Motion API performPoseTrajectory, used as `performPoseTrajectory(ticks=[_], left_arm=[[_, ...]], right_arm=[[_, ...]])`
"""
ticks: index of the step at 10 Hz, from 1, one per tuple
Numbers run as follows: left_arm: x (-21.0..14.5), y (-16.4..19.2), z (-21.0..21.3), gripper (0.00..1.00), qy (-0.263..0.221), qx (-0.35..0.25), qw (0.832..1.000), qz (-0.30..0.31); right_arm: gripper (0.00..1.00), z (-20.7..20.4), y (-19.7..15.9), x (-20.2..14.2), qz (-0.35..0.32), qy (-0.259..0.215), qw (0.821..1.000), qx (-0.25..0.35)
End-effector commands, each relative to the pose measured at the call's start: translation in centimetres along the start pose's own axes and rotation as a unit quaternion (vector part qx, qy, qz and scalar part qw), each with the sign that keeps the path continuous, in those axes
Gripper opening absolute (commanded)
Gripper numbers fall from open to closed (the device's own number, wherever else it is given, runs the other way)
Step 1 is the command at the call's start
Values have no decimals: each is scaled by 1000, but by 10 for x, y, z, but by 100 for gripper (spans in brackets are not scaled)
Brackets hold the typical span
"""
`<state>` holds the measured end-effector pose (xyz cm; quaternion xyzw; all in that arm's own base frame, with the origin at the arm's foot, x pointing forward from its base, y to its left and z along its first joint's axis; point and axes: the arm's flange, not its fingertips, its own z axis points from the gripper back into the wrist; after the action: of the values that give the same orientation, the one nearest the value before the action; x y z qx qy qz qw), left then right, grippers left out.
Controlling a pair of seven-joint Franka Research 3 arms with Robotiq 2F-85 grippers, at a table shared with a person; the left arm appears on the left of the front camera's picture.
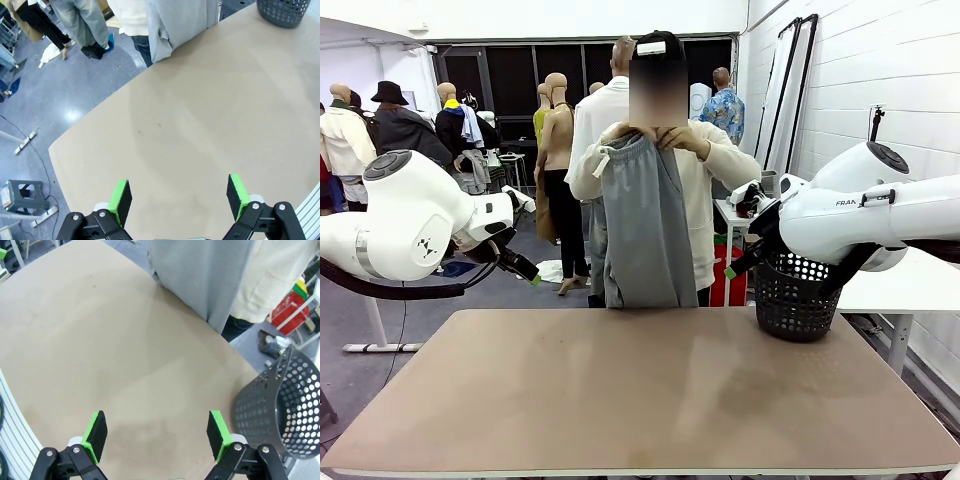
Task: Fold the training pants.
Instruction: Grab both ends of the Training pants handed by a person.
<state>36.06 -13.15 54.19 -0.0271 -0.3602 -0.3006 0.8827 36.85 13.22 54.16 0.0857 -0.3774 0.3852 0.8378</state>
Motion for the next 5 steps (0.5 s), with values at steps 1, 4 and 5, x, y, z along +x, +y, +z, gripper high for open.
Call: performPoseTrajectory(ticks=[1, 4, 5], left_arm=[[0, 1, 1, 100, 2, 4, 1000, 1], [0, 1, 1, 100, 2, 4, 1000, 1], [0, 1, 1, 100, 2, 4, 1000, 1]], right_arm=[[100, -1, 0, -1, 0, 2, 1000, 2], [100, -1, 0, -1, 0, 2, 1000, 2], [100, -1, 0, -1, 0, 2, 1000, 2]])
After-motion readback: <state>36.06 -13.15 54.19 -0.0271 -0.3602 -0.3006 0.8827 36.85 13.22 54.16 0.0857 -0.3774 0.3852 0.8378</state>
